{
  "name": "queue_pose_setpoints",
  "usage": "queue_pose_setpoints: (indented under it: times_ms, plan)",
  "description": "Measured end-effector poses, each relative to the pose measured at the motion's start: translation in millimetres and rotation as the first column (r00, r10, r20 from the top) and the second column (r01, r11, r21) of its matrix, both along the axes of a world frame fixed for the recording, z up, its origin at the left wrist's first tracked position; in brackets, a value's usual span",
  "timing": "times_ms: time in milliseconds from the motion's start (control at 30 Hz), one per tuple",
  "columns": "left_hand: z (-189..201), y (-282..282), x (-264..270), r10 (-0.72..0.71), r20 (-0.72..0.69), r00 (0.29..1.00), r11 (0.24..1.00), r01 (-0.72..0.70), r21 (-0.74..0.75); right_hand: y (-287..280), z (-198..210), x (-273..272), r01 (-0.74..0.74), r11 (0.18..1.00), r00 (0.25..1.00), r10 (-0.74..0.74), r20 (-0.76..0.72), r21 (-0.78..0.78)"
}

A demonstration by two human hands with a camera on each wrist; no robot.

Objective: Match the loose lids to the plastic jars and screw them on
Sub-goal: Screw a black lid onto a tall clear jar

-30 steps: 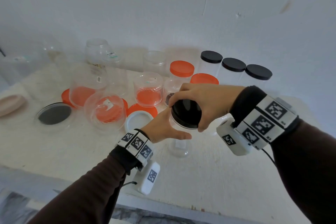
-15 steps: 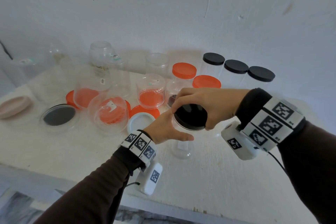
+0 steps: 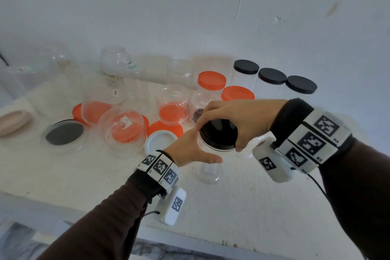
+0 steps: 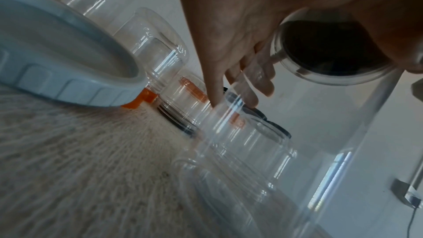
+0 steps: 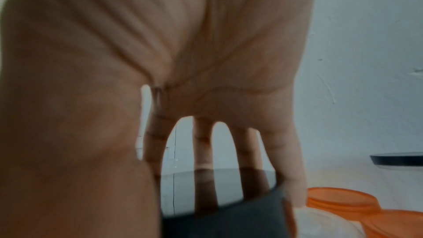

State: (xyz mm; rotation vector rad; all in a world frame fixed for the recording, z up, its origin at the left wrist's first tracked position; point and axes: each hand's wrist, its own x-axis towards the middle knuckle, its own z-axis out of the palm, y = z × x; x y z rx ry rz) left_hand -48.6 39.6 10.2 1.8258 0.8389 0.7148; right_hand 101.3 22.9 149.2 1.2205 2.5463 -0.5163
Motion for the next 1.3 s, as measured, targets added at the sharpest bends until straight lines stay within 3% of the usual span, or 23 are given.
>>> queue_pose_setpoints:
  times_ms: [267,633,1300]
  plan:
    - [0.7,-3.9,1.8,0.035,0.010,0.999,0.999,-0.035,-0.003,-2.5,-2.3,-3.0,0.053,0.992,0.998,-0.057,0.030,0.115]
    - [-1.1,-5.5,2.8,0.049,0.033,0.998,0.999,-0.049,-0.005,-14.3,-9.8,-17.3,0.140,0.921,0.988,-0.157,0.017,0.363]
    - [6.5,-4.6,1.9,0.027,-0.005,1.000,1.000,-0.027,-0.004,-1.8,-0.5,-3.5,0.048,0.994,0.996,-0.055,0.069,0.094]
